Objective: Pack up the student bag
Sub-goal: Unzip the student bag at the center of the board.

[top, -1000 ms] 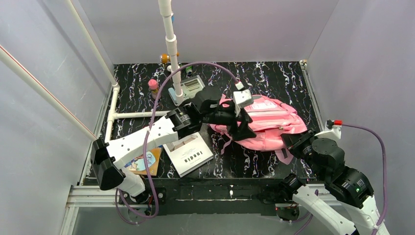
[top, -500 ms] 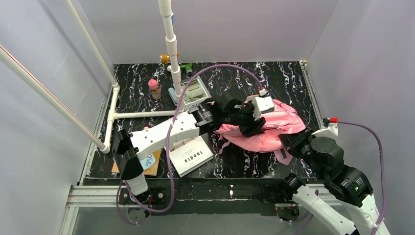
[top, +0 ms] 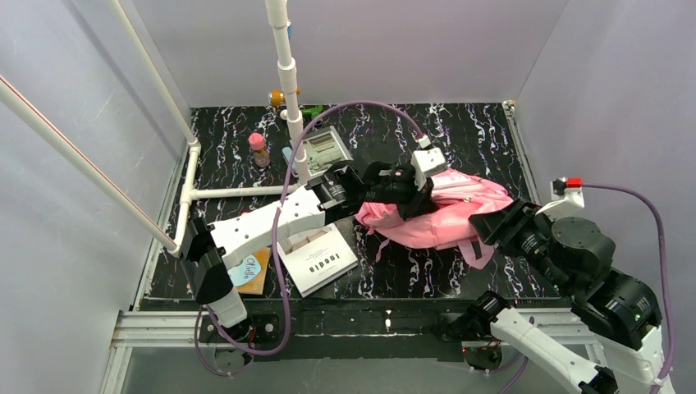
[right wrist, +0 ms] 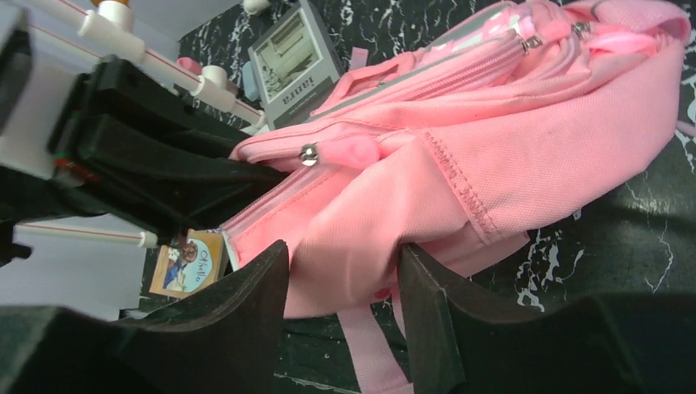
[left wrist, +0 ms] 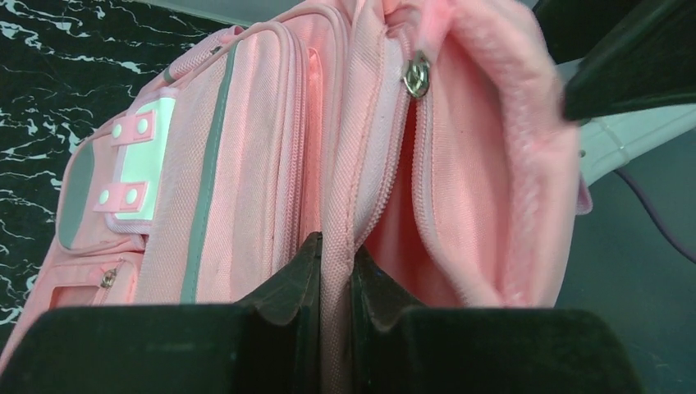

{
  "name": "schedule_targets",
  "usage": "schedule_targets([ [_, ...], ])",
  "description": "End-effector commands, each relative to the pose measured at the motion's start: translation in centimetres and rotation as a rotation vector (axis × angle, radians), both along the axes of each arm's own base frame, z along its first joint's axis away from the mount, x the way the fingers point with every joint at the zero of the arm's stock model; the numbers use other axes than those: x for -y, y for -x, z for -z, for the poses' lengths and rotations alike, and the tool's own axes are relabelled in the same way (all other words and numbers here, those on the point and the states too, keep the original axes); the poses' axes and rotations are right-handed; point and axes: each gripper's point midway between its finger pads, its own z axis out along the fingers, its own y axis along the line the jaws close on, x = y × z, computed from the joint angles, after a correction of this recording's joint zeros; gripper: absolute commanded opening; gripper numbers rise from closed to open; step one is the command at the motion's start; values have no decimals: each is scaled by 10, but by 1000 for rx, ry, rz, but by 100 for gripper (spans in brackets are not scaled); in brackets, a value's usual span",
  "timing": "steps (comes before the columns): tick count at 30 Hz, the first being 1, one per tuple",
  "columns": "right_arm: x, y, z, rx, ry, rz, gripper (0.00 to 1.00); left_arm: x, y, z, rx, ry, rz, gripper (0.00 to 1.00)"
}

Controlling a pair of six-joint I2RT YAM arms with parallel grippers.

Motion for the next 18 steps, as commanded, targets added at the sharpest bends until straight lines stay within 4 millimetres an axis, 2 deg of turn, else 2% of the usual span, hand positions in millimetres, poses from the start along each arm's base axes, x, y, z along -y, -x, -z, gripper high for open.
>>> schedule_targets([
  [1, 3, 4, -68, 181, -68, -30, 64, -16, -9, -8, -95, 56, -39, 0],
  [4, 19, 10, -61, 150, -4, 5, 70, -18, -13, -7, -118, 65, -45, 0],
  [6, 28, 13, -68, 177, 1, 24, 74, -20, -14, -9, -123, 78, -47, 0],
  [8, 27, 13, -74, 202, -10, 20, 75, -21, -11, -11, -126, 83, -33, 0],
  [10, 18, 6, -69, 194, -27, 10, 71, -21, -6, -15, -132, 108, -5, 0],
  [12, 0, -4, -58, 163, -61, -16, 64, -19, 0, -23, -142, 147, 26, 0],
  [13, -10, -8, -56, 162, -91, -31, 64, -19, 3, -24, -150, 154, 38, 0],
  [15, -25, -19, -38, 204, -142, -47, 65, -20, 10, -27, -177, 164, 67, 0],
  [16, -24, -21, -36, 226, -166, -32, 63, -19, 12, -28, -183, 166, 79, 0],
  [18, -24, -24, -18, 215, -195, -2, 60, -20, 18, -33, -199, 176, 103, 0],
])
